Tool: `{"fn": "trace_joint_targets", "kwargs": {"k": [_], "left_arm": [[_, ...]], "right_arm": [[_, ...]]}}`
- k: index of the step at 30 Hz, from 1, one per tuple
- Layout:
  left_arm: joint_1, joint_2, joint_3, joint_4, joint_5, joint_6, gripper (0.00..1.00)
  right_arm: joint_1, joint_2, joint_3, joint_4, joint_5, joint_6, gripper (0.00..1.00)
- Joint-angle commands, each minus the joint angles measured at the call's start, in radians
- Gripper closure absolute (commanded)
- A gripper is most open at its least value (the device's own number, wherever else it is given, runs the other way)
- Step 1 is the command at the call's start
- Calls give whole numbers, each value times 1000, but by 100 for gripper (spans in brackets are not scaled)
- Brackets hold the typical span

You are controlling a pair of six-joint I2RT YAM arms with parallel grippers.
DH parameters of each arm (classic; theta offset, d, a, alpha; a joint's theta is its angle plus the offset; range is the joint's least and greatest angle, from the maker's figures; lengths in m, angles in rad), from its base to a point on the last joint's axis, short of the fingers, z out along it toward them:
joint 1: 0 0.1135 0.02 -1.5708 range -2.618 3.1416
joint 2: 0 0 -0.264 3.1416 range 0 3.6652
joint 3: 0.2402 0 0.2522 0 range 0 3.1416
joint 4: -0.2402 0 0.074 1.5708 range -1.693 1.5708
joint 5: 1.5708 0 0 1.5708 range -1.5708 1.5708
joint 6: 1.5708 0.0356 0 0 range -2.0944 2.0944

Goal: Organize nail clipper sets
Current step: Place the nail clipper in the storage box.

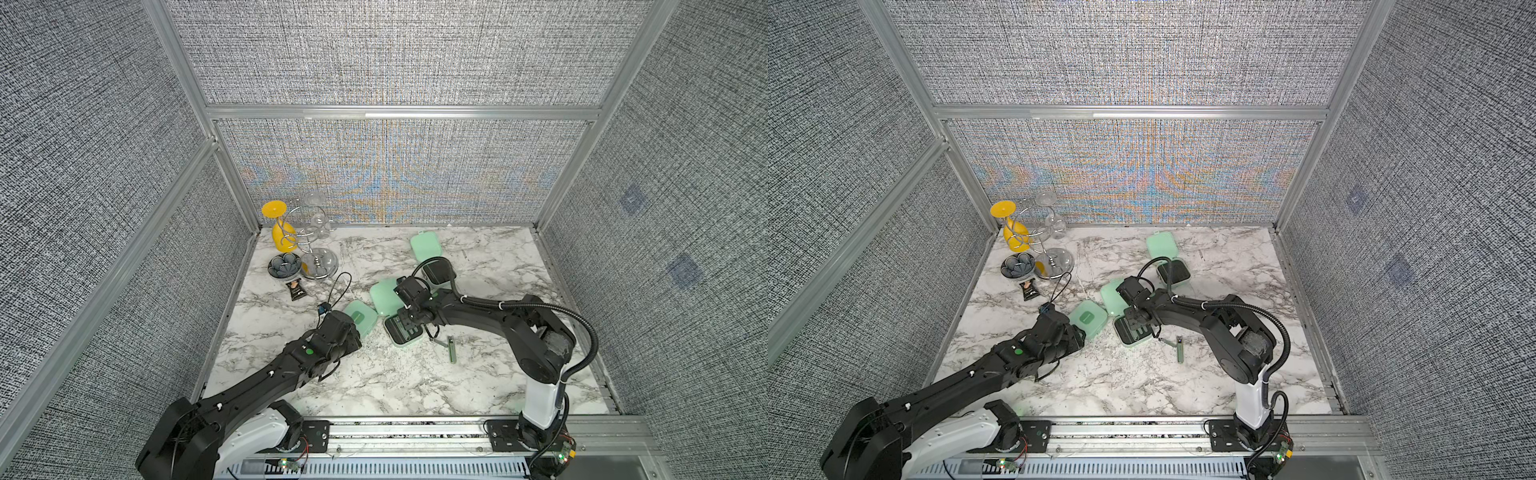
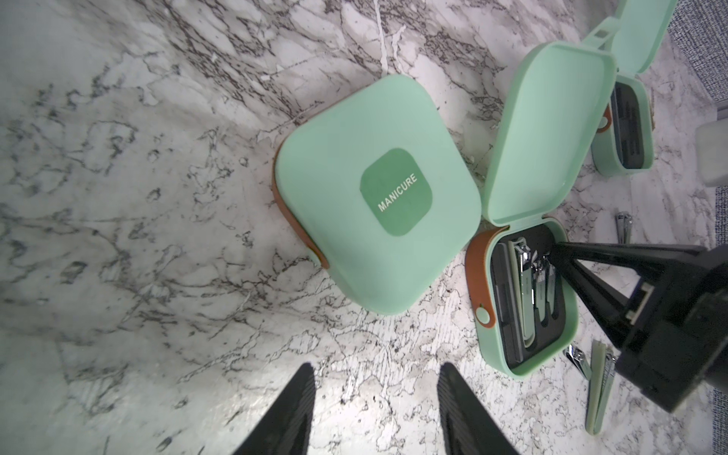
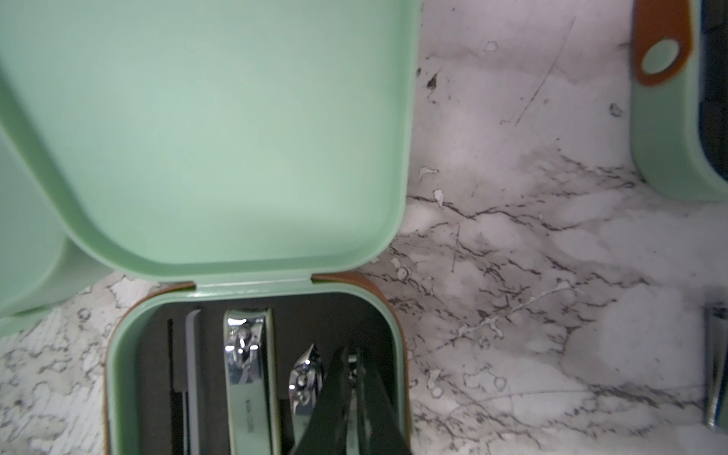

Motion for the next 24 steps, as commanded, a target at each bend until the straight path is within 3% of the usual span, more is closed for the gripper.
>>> {"fn": "trace_joint_targets", "kwargs": {"k": [1, 16, 24], "left_arm": [[-1, 0, 4, 9, -4, 1, 47], [1, 5, 22, 6, -9, 17, 47], [1, -19, 134, -99, -106, 102, 47]], "right_arm": [[0, 10, -10, -37, -21, 17, 90], [0, -13, 13, -56, 0, 12, 90], [-2, -99, 104, -105, 34, -7, 81]]}}
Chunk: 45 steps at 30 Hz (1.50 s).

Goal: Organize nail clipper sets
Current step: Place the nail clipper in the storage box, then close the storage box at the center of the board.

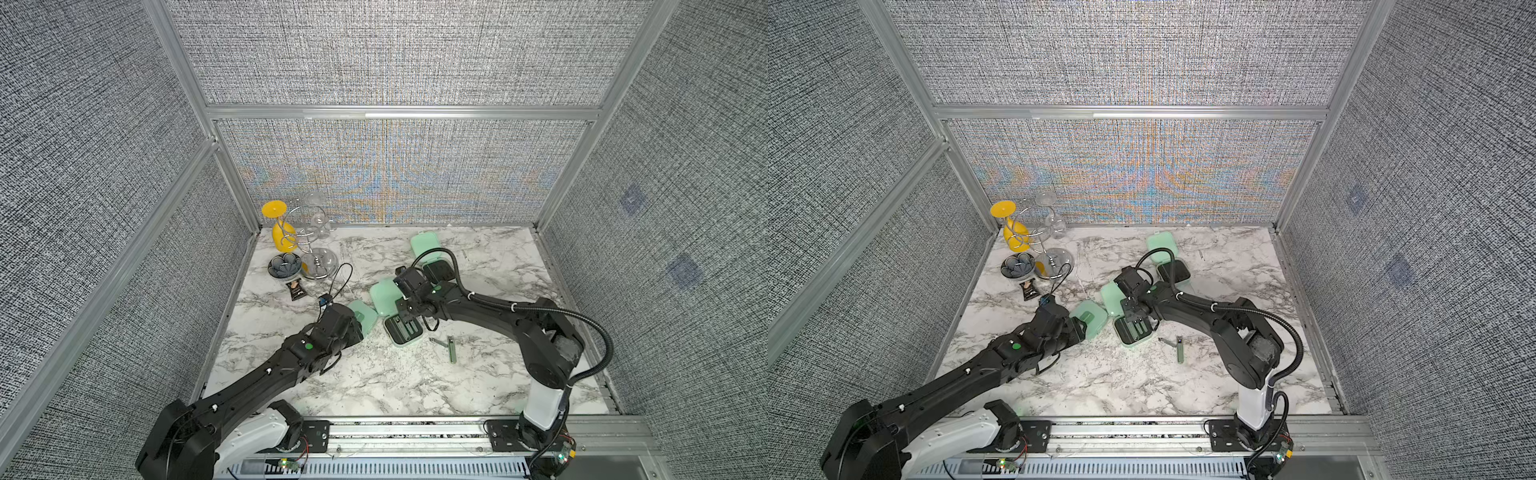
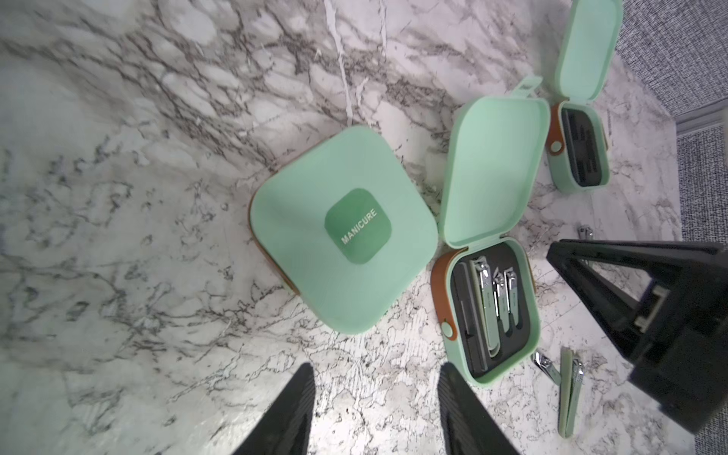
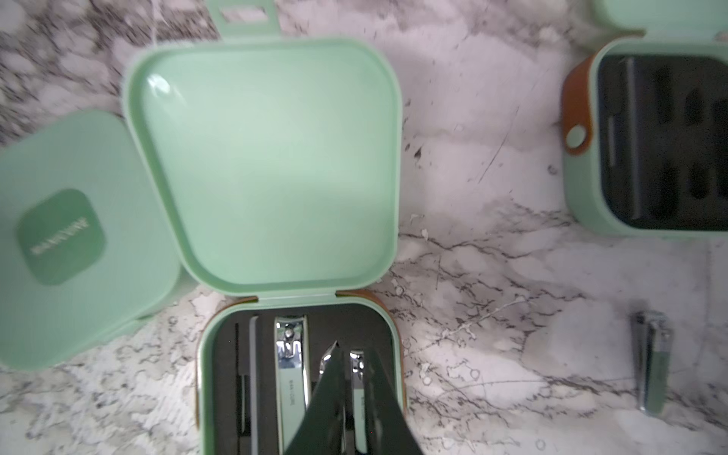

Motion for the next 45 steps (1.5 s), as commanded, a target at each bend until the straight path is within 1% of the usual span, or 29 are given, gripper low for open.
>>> {"fn": "trace_joint_targets", "kwargs": {"k": [1, 5, 8, 12, 14, 18, 20, 21, 24, 25, 27, 29, 33, 39, 45], "left_arm": [[3, -13, 48, -58, -88, 62, 47], [39, 25, 147, -104, -128, 139, 46], [107, 108, 237, -110, -88, 195, 46], [204, 267, 375, -81, 24, 257, 46], [231, 362, 458, -79, 62, 285, 47], [277, 566, 616, -90, 144, 321, 48], [292, 660, 685, -91, 167, 339, 48], [300, 711, 725, -100, 174, 350, 49], [318, 856, 854, -150, 218, 376, 50], [322, 890, 884, -158, 238, 382, 52], [322, 946, 938, -164, 275, 402, 52], [322, 1010, 970, -170, 303, 419, 52], [322, 1044, 984, -181, 337, 446, 52], [322, 1060, 972, -206, 419, 492, 52], [322, 1018, 907, -157, 455, 491, 52]], "right_arm": [[-2, -35, 12, -48, 24, 6, 79], [-5, -89, -6, -104, 4, 73, 78], [-4, -142, -41, -160, -38, 138, 79], [-4, -242, -135, -197, -128, 237, 78], [-4, -279, -178, -213, -178, 279, 78], [16, -327, -278, -193, -268, 348, 73], [35, -332, -307, -166, -283, 373, 72], [44, -330, -347, -151, -285, 383, 72], [64, -314, -381, -114, -280, 414, 72], [67, -311, -393, -100, -275, 427, 71], [68, -308, -419, -57, -272, 456, 72], [68, -300, -436, -20, -265, 482, 72], [68, -257, -452, 42, -249, 527, 72], [68, -205, -460, 104, -211, 565, 72], [68, -191, -462, 134, -158, 577, 72]]}}
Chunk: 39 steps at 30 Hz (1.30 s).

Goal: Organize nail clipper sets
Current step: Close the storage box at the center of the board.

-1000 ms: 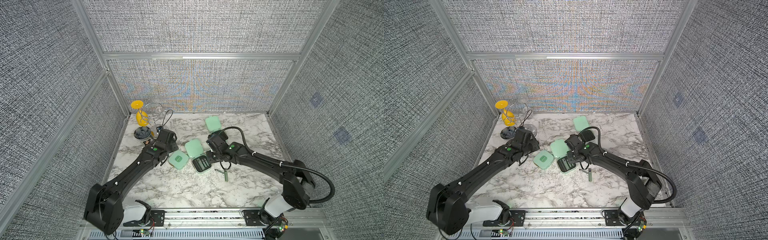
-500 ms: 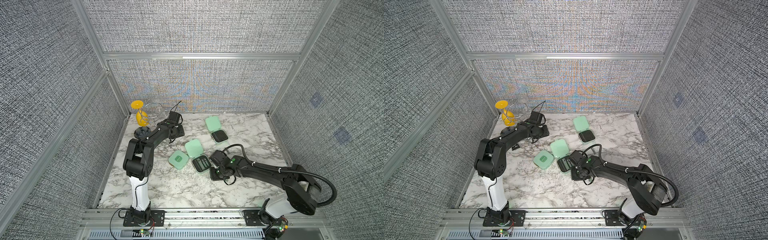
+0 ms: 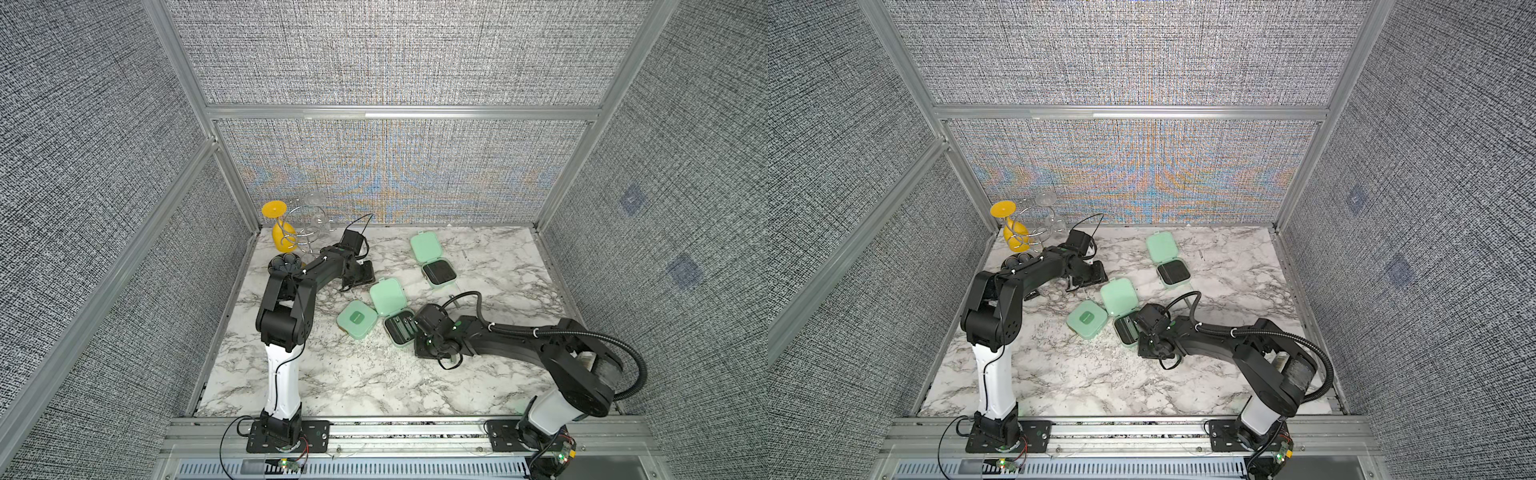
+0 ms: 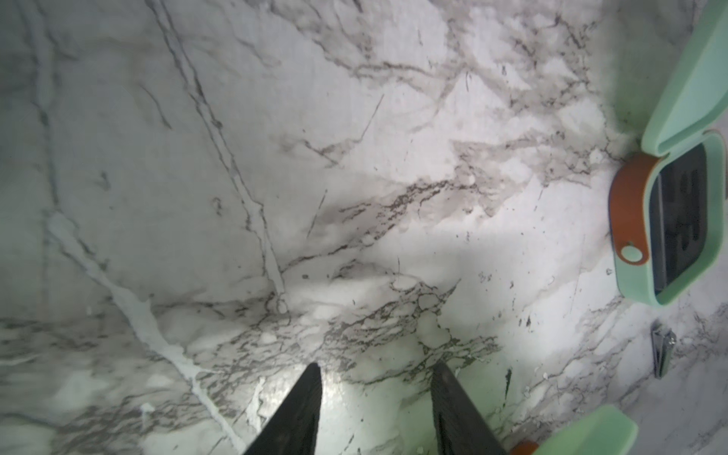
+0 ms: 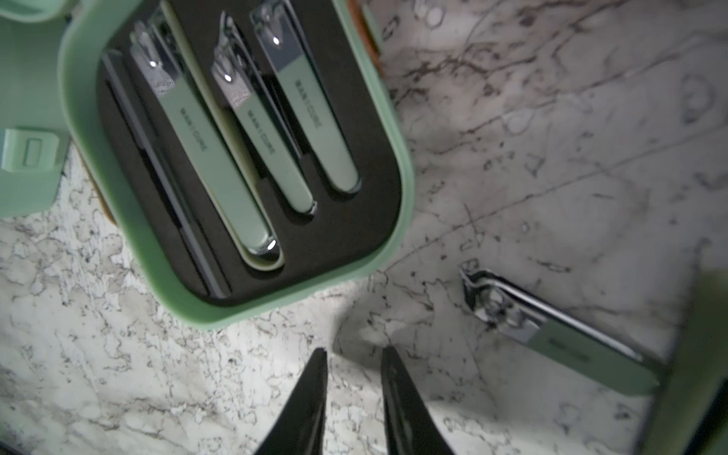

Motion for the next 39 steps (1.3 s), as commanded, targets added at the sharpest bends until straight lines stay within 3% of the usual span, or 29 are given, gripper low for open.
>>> {"fn": "trace_joint_targets", "kwargs": {"k": [1, 23, 39], "left_arm": [[1, -28, -21, 31, 48, 11, 52], [-1, -136, -129, 111, 92, -3, 52], [-43, -242, -238, 152, 108, -9, 52]], "right_arm": [[2, 11, -1, 27, 56, 19, 72], [-2, 77, 129, -34, 126, -48, 71], [-31, 144, 221, -32, 107, -75, 71]]}}
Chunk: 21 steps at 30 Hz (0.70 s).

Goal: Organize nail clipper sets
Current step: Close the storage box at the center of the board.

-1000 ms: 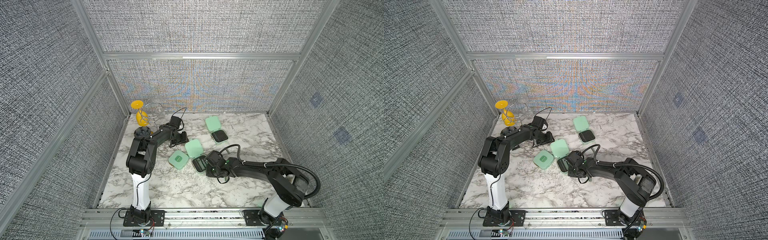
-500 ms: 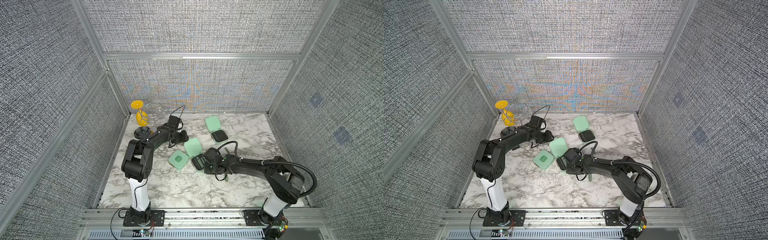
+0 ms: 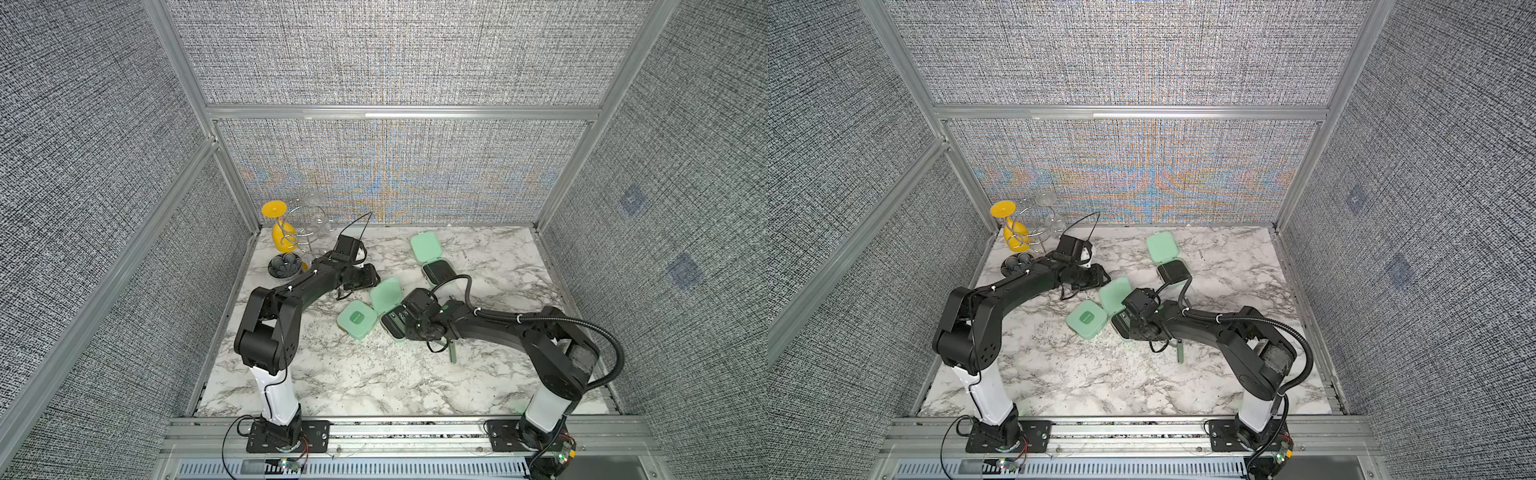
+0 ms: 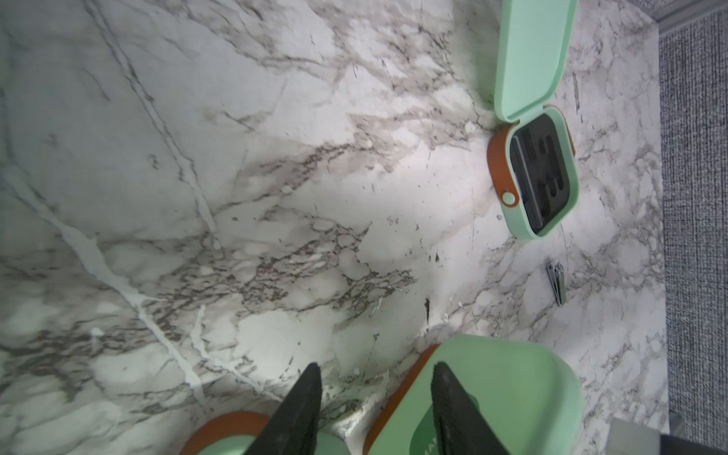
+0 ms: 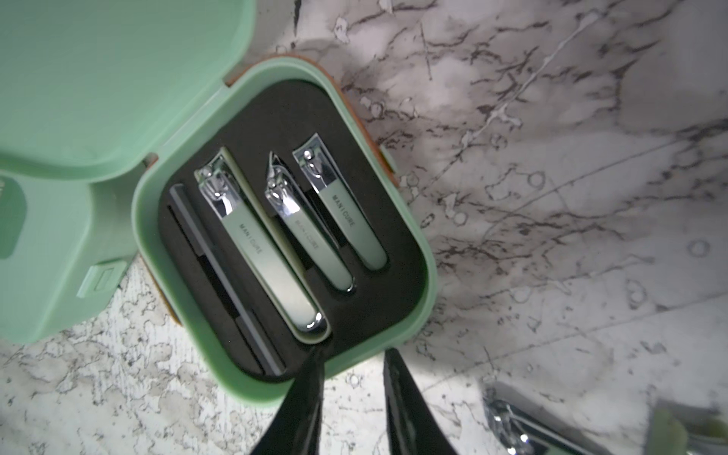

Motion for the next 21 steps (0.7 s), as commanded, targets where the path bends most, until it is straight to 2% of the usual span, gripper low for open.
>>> {"fn": "trace_joint_targets", "kwargs": {"k": [1, 17, 21], "left_arm": [[-12, -20, -18, -1, 15, 2, 52], [-108, -70, -114, 42, 15, -32, 52], [-136, -62, -134, 72, 7, -56, 52]], "right_arm": [[-2, 10, 10, 26, 3, -10, 71], [-20, -1, 4, 64, 8, -5, 71], [-29, -31, -13, 72, 18, -5, 62]]}}
